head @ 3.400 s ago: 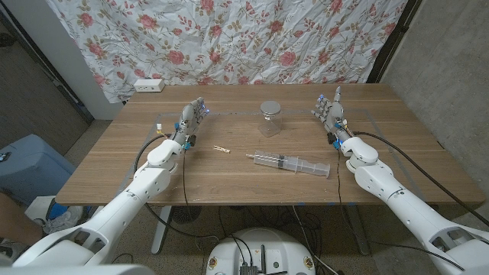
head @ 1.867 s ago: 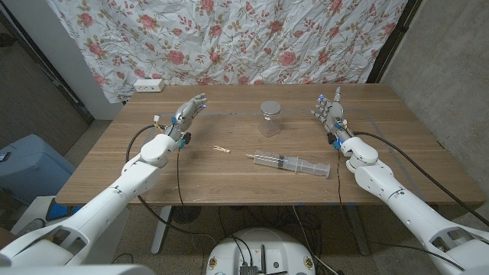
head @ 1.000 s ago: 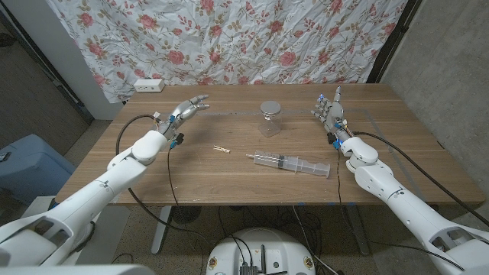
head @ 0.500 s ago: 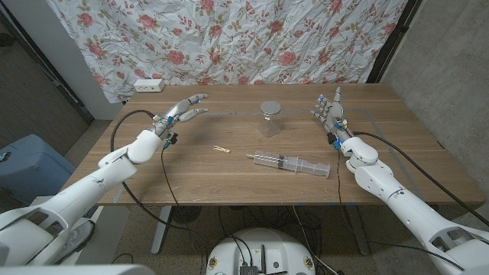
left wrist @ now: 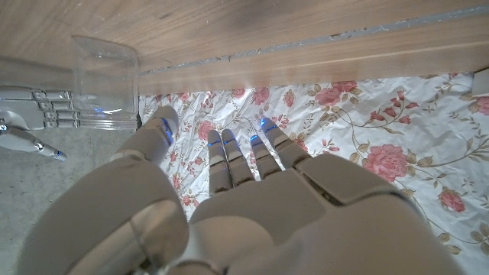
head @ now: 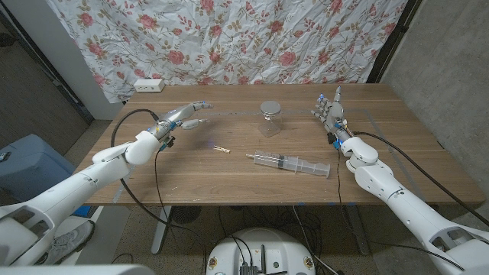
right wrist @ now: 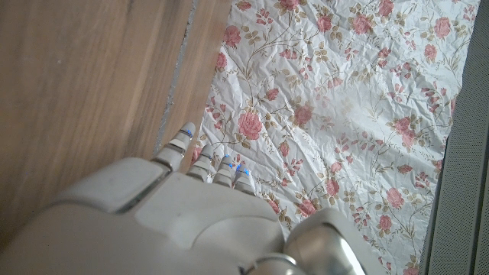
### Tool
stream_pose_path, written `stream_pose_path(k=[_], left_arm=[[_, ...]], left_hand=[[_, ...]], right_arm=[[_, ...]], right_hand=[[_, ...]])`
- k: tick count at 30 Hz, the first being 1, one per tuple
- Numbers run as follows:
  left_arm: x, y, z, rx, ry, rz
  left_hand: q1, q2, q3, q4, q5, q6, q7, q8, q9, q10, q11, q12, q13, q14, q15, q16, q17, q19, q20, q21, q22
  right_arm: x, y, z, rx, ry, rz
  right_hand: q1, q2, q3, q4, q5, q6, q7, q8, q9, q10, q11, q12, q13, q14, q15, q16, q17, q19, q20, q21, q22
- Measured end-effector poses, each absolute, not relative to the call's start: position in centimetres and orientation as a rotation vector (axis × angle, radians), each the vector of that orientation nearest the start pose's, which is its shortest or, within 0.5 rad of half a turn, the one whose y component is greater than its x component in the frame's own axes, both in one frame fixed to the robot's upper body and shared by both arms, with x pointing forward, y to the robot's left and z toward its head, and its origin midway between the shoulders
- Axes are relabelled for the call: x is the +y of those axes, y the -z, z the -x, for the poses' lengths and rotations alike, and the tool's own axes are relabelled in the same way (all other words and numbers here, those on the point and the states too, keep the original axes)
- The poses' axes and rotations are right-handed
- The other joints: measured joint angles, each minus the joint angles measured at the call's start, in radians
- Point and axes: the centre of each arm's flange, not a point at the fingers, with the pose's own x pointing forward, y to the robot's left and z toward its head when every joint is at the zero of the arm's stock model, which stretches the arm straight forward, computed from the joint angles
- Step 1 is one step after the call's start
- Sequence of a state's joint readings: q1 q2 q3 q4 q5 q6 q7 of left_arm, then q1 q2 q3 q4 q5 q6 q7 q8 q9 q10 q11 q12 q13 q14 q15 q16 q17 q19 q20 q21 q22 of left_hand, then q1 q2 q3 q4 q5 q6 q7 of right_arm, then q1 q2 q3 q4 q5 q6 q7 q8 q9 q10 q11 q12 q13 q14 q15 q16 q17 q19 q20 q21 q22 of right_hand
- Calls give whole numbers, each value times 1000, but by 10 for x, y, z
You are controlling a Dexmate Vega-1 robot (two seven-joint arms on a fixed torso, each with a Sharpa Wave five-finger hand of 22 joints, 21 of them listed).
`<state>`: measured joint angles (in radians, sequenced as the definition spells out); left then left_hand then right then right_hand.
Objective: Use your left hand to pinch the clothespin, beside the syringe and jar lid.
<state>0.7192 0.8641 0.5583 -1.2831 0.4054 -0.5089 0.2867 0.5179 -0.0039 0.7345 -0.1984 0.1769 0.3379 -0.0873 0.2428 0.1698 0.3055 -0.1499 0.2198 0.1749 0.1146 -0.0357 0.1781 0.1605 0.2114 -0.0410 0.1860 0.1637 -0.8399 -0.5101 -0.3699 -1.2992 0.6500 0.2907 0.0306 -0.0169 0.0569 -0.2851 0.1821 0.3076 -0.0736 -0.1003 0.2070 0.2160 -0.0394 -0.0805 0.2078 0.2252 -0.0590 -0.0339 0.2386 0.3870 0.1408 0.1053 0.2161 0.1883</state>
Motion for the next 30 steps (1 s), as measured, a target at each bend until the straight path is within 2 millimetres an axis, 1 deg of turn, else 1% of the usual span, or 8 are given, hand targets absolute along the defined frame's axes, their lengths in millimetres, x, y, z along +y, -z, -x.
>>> stream_pose_path(k=[6,10,13,16,21,24,27,30], left_arm=[[325,-2,-612,-900,65,-1357],[325,-1,-611,-894,62,-1409],[322,-1,-608,-889,74,-1453],[321,0,-608,-876,81,-1484],[315,0,-604,-868,104,-1554],[313,0,-603,-858,107,-1581],[316,1,-606,-833,98,-1606],[320,2,-609,-802,79,-1633]], left_hand=[[38,-38,-13,-1,0,15,-15,5,0,22,-22,-5,0,17,-3,0,0,16,5,0,-1],[70,-70,-25,3,0,29,-29,5,0,36,-36,-7,0,29,0,0,0,23,-2,0,-1],[85,-85,-29,-1,0,32,-25,5,0,38,-38,-11,0,29,0,0,0,23,-2,0,-1],[93,-102,-34,3,0,38,-31,5,0,41,-41,-13,0,32,-3,0,0,23,-2,0,-1],[105,-116,-34,3,0,38,-31,5,0,46,-46,-17,0,32,-3,0,0,23,-2,0,-1],[113,-124,-42,3,0,38,-31,5,0,52,-52,-17,0,32,-3,0,0,19,2,0,1],[124,-135,-43,4,0,38,-31,5,4,52,-52,-20,0,32,-3,0,2,19,2,0,2],[131,-142,-45,6,0,41,-42,5,5,59,-59,-20,0,32,-3,0,5,19,2,0,2]], right_arm=[[-291,27,-653,-594,-206,-41],[-291,27,-653,-594,-206,-42],[-291,27,-653,-594,-206,-41],[-291,27,-653,-594,-206,-41],[-291,27,-653,-594,-206,-42],[-291,27,-653,-594,-206,-42],[-290,27,-653,-594,-207,-42],[-290,27,-653,-594,-207,-42]], right_hand=[[0,0,0,0,0,0,0,0,0,-2,-2,0,0,0,0,0,0,0,0,0,0],[0,0,0,0,0,0,0,0,0,-2,-2,0,0,0,0,0,0,0,0,0,0],[0,0,0,0,0,0,0,0,0,-2,-2,0,0,0,0,0,0,0,0,0,0],[0,0,0,0,0,0,0,0,0,-2,-2,0,0,0,0,0,0,0,0,0,0],[0,0,0,0,0,0,0,0,0,-2,-2,0,0,0,0,0,0,0,0,0,0],[0,0,0,0,0,0,0,0,0,-2,-2,0,0,0,0,0,0,0,0,0,0],[0,0,0,0,0,0,0,0,0,-2,-2,0,0,0,0,0,0,0,0,0,0],[0,0,0,0,0,0,0,0,0,-2,-2,0,0,0,0,0,0,0,0,0,0]])
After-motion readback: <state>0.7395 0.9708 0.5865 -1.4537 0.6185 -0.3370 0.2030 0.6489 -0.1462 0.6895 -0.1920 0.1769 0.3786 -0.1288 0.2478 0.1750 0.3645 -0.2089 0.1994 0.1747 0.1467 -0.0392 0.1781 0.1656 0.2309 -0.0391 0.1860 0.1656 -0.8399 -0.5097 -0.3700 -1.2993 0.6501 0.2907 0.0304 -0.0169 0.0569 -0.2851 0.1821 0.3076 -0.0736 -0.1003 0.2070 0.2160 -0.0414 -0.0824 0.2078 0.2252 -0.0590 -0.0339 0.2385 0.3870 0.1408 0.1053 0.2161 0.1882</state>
